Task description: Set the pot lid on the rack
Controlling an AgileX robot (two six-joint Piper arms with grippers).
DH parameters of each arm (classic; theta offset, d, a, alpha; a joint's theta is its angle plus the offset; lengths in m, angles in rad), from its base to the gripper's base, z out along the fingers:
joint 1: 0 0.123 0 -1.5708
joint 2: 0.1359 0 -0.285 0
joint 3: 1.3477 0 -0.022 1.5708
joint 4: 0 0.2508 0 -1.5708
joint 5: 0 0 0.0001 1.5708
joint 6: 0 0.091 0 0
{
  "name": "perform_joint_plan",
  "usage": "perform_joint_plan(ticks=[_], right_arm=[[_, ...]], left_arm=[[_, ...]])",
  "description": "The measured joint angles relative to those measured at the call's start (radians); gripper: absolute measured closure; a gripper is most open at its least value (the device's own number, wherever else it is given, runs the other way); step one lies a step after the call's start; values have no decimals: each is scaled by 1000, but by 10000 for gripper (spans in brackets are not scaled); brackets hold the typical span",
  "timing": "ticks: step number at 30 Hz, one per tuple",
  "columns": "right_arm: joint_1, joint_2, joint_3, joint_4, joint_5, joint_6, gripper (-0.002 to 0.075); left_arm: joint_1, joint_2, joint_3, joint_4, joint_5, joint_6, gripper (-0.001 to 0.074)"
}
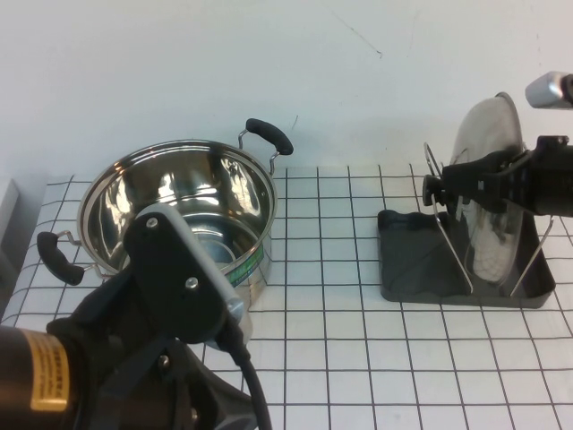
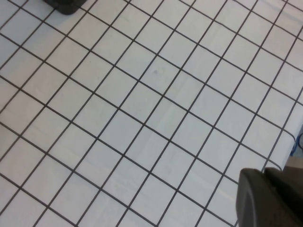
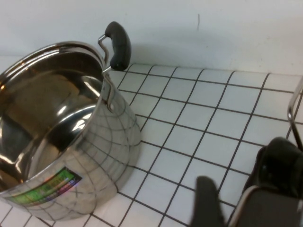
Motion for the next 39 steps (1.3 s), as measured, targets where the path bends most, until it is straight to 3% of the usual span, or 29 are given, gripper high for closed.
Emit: perform_joint_plan(ticks=[3,7,15,27,34,39], right_arm=[[0,0,0,-15,7,4,223],[-7,0,0,-33,35,5,180],[-101,0,-1,-102,131,12,171],[-321,0,-1,-91,448,18,173],[-455,0,-14,-64,616,20,229],[-488,-4,-66,-64,665,32,377]], left_arm=[[0,0,0,-15,-1,0,736],[0,0,0,-29,-1,0,736],[0,0,0,-41,-2,-2,736],[0,0,0,-42,10,-13,736],[0,0,0,-45,11,-13,736],[0,0,0,-35,22,-15,736]])
